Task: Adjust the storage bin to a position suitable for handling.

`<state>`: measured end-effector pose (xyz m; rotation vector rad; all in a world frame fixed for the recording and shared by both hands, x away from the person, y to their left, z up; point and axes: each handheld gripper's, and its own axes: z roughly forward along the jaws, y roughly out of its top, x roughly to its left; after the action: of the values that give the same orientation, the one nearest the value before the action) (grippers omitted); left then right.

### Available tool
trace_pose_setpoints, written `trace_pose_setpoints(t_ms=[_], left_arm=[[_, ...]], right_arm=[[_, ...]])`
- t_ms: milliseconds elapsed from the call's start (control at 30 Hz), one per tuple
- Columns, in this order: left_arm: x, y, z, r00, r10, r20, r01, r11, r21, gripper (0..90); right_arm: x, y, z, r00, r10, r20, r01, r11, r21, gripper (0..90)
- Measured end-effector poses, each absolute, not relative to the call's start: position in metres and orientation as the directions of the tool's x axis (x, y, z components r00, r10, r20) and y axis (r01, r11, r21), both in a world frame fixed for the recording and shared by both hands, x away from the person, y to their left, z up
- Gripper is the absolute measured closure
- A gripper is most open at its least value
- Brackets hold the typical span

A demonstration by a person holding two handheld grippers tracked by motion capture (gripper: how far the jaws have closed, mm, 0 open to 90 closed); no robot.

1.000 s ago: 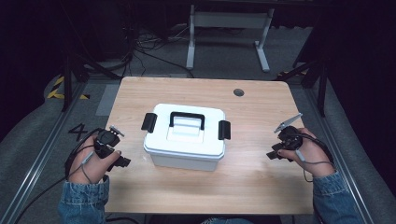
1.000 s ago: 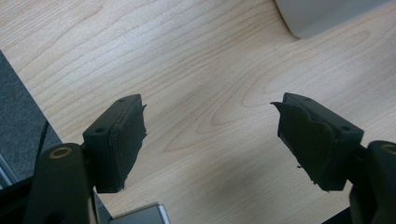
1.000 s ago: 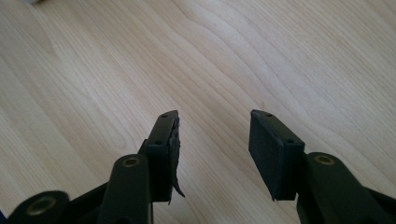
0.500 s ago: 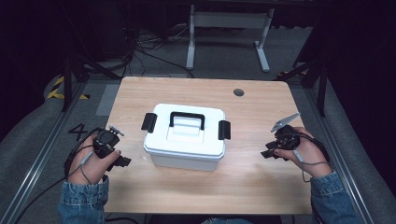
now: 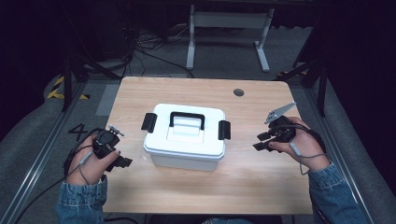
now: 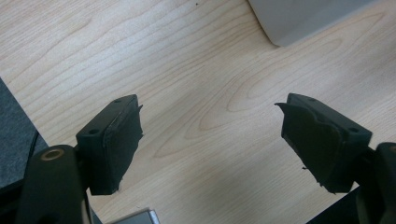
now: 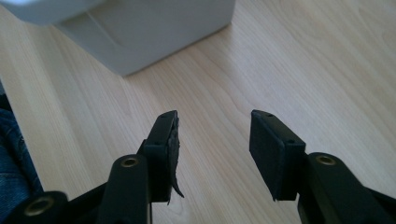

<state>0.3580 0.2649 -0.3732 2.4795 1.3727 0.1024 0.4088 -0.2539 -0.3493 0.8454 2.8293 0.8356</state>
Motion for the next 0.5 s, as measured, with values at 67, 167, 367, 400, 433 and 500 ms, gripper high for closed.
trace_pose_setpoints(t_ms=[67,167,367,400,433,500], left_arm=[[0.358,0.265,-0.374,0.538,0.839,-0.087,0.817,-0.493,0.297,20.5],[0.359,0.265,-0.374,0.529,0.844,-0.083,0.821,-0.486,0.299,19.8],[0.36,0.268,-0.374,0.522,0.849,-0.082,0.826,-0.48,0.295,20.3],[0.361,0.268,-0.373,0.525,0.848,-0.076,0.824,-0.483,0.296,20.2],[0.361,0.268,-0.373,0.523,0.849,-0.078,0.825,-0.481,0.295,20.1],[0.362,0.267,-0.374,0.527,0.846,-0.079,0.824,-0.485,0.293,20.4]], right_arm=[[0.409,-0.247,-0.34,-0.856,0.511,0.079,0.47,0.705,0.532,53.8],[0.41,-0.239,-0.326,-0.867,0.492,0.078,0.449,0.704,0.551,53.7],[0.416,-0.221,-0.305,-0.884,0.459,0.087,0.424,0.709,0.563,53.2],[0.418,-0.218,-0.303,-0.887,0.455,0.083,0.418,0.712,0.565,53.0],[0.419,-0.215,-0.301,-0.888,0.452,0.079,0.413,0.712,0.568,52.8],[0.422,-0.208,-0.296,-0.893,0.443,0.076,0.403,0.715,0.571,52.8]])
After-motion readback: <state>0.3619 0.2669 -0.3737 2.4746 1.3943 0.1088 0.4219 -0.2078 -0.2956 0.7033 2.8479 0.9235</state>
